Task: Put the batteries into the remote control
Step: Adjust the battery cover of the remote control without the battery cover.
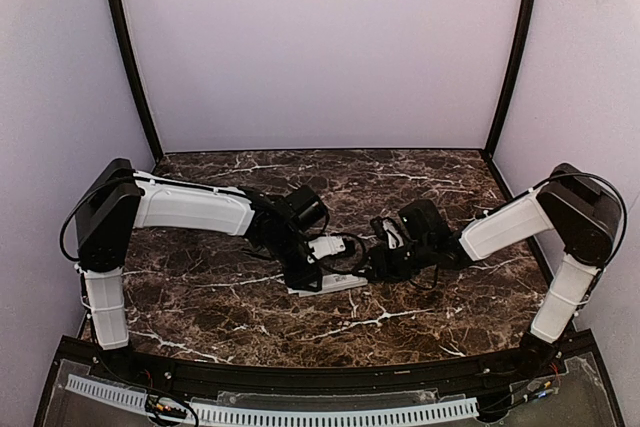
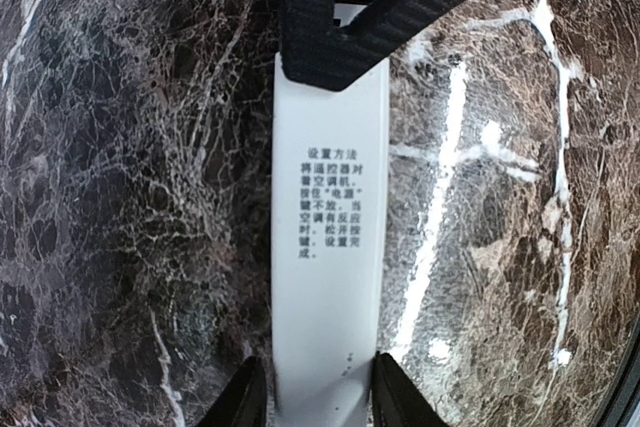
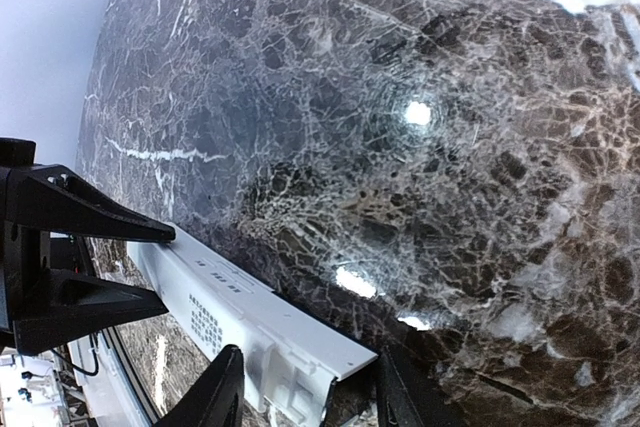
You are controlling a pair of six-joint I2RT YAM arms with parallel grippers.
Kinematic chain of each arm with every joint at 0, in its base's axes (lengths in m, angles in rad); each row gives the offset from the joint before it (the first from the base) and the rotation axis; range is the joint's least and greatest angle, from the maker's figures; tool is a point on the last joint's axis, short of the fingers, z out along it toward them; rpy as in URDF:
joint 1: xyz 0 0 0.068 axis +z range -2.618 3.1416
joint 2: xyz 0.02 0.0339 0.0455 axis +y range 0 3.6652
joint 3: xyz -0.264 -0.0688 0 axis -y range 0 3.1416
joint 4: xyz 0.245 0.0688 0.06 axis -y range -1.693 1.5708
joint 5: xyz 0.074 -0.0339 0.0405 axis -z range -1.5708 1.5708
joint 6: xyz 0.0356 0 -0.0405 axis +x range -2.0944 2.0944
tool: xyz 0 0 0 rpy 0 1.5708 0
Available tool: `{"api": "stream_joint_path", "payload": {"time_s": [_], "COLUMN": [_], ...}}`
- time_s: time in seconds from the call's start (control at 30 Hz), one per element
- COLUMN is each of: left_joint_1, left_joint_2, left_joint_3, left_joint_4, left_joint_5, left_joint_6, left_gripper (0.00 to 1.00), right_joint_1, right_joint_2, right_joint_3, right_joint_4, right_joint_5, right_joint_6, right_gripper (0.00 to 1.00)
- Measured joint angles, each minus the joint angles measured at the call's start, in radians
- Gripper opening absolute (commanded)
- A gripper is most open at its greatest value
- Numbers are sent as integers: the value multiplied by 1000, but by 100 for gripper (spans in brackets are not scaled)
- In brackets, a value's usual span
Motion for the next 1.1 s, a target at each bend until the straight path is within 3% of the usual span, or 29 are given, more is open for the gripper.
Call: {"api": "stream_joint_path", "payload": {"time_s": [0.43,0.67,0.93,1.1], "left_joint_1": [-3,-3,-3,-4], "left_joint_2": [3,23,28,30], "left_joint_3": [35,44,45,46], "left_joint_4": [3,1,-1,-2], "left_joint_5": [0,3,4,11], "left_joint_6": [0,1,3,4], "left_gripper": [36,50,43,45], "right_joint_1": [0,0,0,0], "right_joint_2": [-18,-27,-27,-27], "right_joint_3": [-13,-15,-15,-15], "right_joint_4": [-1,-4,-5,-5], "right_joint_5": [-9,-9,-10,-10], "right_joint_6": [3,3,3,3], "right_gripper": [51,51,51,51]}}
